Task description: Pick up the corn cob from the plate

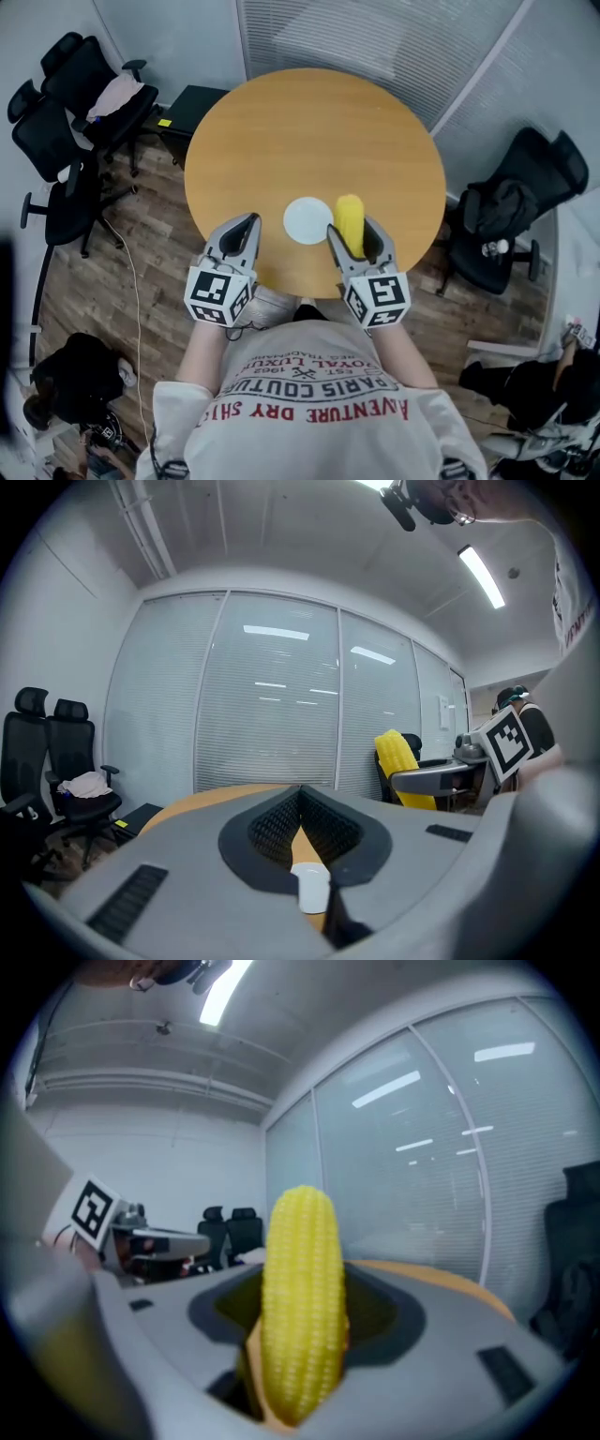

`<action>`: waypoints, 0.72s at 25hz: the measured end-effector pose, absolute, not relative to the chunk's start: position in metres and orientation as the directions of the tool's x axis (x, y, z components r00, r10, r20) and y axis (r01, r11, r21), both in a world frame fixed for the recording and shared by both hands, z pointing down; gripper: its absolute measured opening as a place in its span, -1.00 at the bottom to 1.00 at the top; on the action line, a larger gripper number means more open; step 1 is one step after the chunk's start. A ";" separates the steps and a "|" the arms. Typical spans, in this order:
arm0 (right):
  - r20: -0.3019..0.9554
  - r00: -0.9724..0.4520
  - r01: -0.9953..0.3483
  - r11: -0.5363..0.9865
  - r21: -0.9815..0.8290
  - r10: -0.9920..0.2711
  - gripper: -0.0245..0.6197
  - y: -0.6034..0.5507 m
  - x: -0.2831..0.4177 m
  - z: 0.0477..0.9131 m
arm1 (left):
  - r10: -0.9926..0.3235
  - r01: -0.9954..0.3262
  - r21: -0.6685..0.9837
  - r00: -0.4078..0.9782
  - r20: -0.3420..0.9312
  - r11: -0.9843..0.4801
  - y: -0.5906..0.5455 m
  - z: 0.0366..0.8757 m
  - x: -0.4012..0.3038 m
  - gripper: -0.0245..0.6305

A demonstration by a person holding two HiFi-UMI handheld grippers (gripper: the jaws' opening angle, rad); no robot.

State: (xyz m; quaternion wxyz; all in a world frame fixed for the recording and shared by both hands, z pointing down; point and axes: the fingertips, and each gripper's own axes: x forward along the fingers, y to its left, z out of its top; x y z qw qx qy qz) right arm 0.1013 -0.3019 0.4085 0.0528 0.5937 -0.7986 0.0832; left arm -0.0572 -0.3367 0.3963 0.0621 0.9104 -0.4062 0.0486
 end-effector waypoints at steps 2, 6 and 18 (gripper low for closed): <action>0.171 -0.294 -0.956 0.288 -0.060 -0.940 -0.10 -0.298 0.099 0.403 | -0.733 -0.743 0.073 0.668 0.128 -0.665 -0.335 0.393 -0.054 -0.82; 0.161 -0.301 -0.954 0.298 -0.044 -0.940 -0.10 -0.296 0.096 0.397 | -0.747 -0.756 0.068 0.654 0.119 -0.651 -0.334 0.390 -0.053 -0.82; 0.168 -0.332 -0.943 0.327 -0.053 -0.928 -0.10 -0.306 0.087 0.397 | -0.780 -0.790 0.065 0.612 0.127 -0.610 -0.346 0.388 -0.064 -0.82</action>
